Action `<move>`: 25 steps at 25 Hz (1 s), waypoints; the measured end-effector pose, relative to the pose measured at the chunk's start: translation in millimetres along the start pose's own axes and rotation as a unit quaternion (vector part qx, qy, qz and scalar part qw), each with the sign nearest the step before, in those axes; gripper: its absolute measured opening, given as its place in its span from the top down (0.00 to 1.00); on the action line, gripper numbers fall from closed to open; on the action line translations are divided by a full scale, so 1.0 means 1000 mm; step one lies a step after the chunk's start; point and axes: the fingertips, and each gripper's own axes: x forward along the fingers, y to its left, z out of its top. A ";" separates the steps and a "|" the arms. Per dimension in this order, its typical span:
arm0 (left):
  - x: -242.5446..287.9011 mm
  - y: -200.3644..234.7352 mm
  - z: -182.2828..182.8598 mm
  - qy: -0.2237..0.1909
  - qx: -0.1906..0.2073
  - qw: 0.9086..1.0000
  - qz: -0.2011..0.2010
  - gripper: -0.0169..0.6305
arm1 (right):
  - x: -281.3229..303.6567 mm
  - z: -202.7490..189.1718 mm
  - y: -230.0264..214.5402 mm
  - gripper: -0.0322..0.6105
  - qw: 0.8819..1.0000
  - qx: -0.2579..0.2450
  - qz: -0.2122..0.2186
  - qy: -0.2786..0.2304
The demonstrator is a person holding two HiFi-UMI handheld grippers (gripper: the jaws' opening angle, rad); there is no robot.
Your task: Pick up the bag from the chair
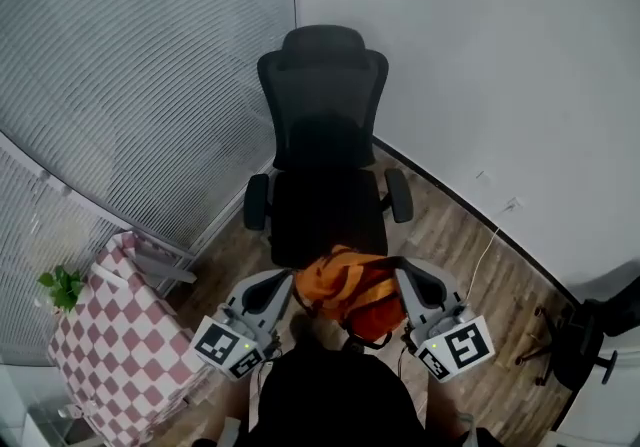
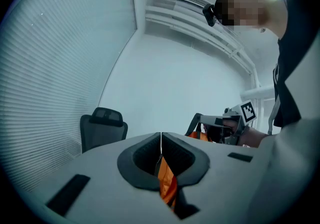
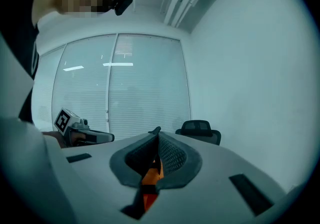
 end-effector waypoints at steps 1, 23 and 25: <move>0.001 -0.010 0.004 -0.004 0.002 1.000 0.001 0.92 | -0.009 0.006 -0.002 0.91 1.000 -0.003 0.004 -0.003; -0.007 -0.098 0.014 -0.012 0.036 0.999 0.022 0.92 | -0.087 0.000 -0.032 0.91 0.999 0.022 0.017 -0.015; -0.010 -0.103 0.014 -0.016 0.034 0.999 0.024 0.92 | -0.086 -0.002 -0.031 0.91 0.999 0.023 0.022 -0.012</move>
